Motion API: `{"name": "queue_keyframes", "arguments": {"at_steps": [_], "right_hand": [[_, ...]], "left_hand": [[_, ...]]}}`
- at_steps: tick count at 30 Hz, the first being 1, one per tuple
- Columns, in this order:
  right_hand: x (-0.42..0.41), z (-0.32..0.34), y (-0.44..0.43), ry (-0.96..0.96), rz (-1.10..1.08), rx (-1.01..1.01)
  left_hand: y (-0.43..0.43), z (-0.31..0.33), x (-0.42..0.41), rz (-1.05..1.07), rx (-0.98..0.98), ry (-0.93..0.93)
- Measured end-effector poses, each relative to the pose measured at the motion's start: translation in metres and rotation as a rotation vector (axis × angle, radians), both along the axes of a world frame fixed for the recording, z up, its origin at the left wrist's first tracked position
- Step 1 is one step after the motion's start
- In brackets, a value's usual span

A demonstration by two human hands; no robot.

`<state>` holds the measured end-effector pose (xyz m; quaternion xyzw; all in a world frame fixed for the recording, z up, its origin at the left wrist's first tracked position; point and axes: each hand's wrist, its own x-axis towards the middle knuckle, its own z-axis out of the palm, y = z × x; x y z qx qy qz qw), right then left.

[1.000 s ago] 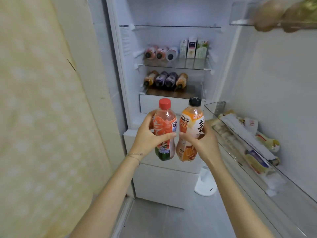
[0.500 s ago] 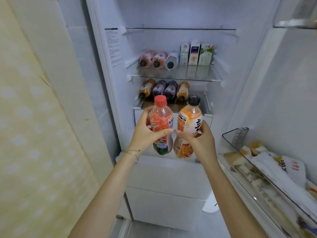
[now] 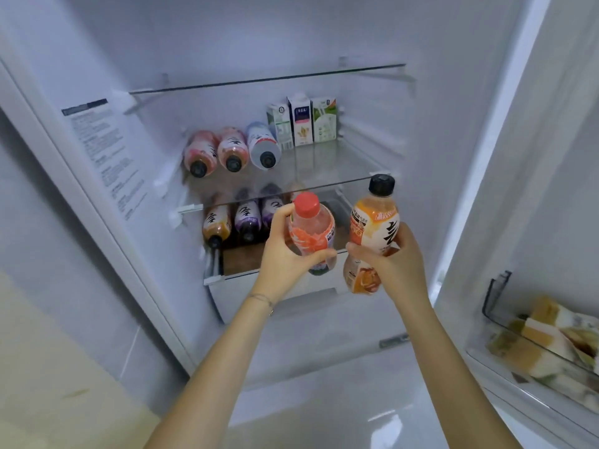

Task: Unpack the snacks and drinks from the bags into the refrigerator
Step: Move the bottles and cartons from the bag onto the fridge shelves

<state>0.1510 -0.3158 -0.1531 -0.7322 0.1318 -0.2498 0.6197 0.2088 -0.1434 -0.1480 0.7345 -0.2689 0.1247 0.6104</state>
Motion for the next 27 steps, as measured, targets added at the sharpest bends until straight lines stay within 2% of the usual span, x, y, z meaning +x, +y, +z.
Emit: {"name": "queue_keyframes", "arguments": {"at_steps": [7,18,27], "right_hand": [[0.021,-0.004,-0.007,-0.006,-0.091,0.010],[0.042,-0.010,-0.025,0.040,-0.102,-0.035],[0.049,-0.020,-0.027,0.048,-0.121,-0.008]], "left_hand": [[-0.012,-0.006,0.046,-0.153,0.134,-0.069],[-0.038,-0.031,0.094,-0.157,0.190,-0.099],[-0.043,-0.034,0.111,-0.114,0.409,-0.178]]}}
